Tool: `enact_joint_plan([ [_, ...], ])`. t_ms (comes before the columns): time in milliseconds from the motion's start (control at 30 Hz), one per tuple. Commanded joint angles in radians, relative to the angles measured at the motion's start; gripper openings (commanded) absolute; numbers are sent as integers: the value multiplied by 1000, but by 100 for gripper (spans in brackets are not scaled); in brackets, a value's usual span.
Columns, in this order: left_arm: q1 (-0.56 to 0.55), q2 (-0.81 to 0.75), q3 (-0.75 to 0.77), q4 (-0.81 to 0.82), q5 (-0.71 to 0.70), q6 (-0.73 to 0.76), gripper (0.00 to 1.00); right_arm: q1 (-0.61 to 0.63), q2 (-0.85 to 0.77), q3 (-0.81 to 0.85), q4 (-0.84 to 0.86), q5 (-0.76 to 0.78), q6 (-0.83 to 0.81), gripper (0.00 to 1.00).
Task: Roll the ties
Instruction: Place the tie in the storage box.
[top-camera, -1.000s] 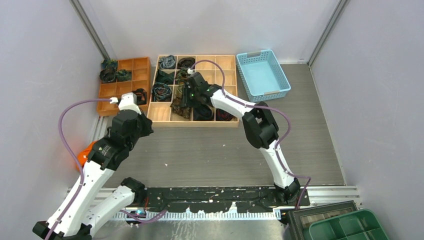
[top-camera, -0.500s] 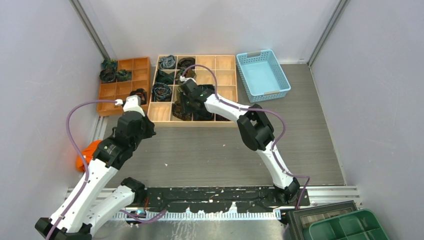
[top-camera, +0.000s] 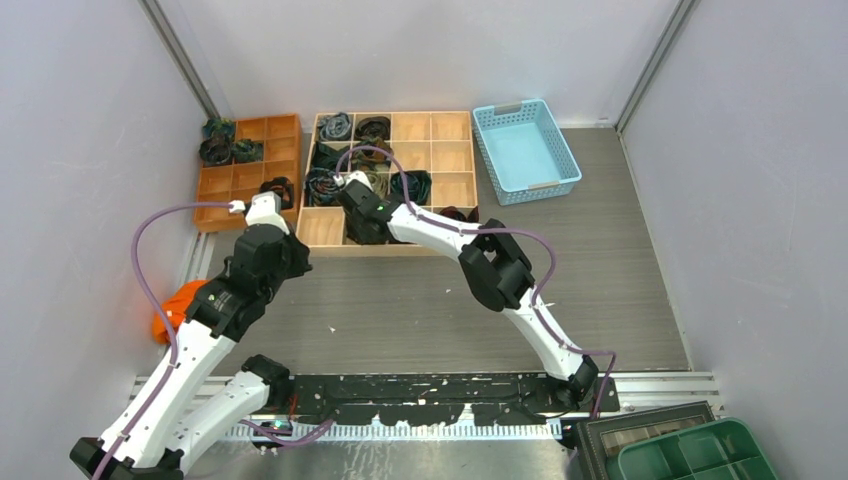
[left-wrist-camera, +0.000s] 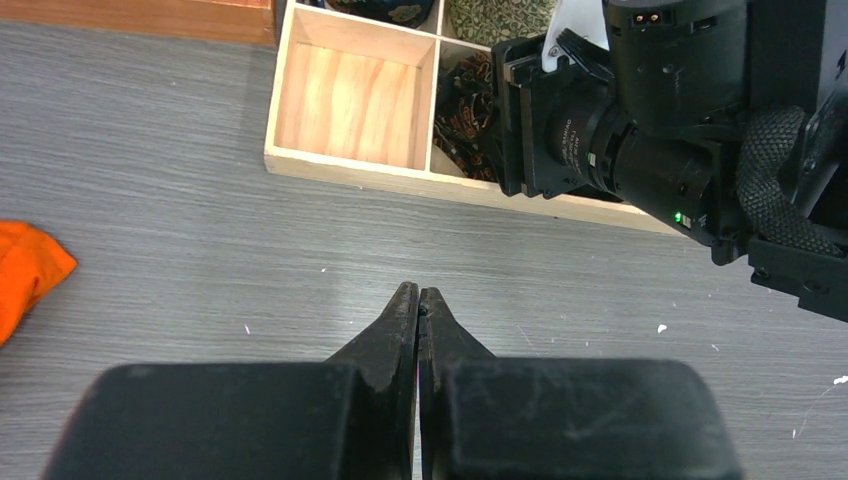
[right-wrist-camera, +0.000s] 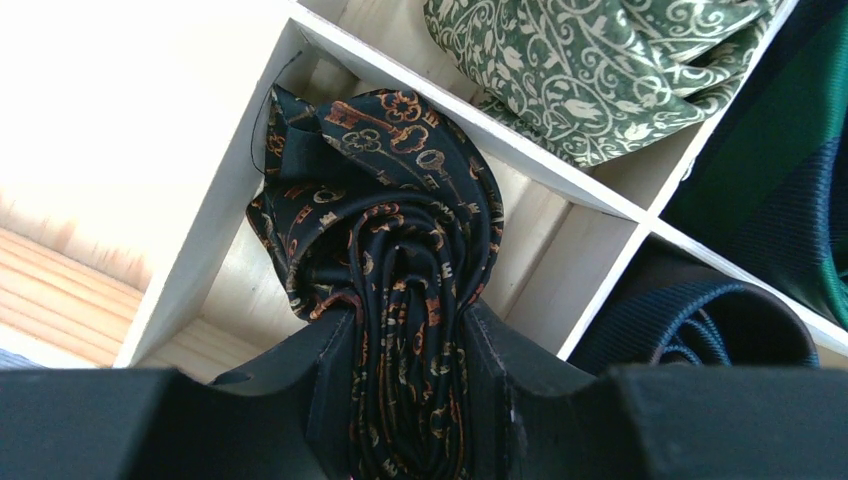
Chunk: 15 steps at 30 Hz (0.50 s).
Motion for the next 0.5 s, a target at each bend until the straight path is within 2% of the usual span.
enact_joint_plan([
  [0, 5, -10, -5, 42, 16, -21, 0, 23, 25, -46, -178, 21, -28, 21],
  [67, 5, -10, -5, 39, 17, -24, 0, 24, 11, -55, -171, 31, -33, 34],
  [167, 5, -12, -3, 35, 15, -27, 0, 25, -13, -58, -162, 23, -37, 47],
  [433, 5, -11, 28, -3, 9, -30, 0, 24, -68, -8, -178, -38, -37, 66],
  [467, 5, -14, 28, -2, 10, -31, 0, 24, -77, -5, -179, -42, -35, 71],
])
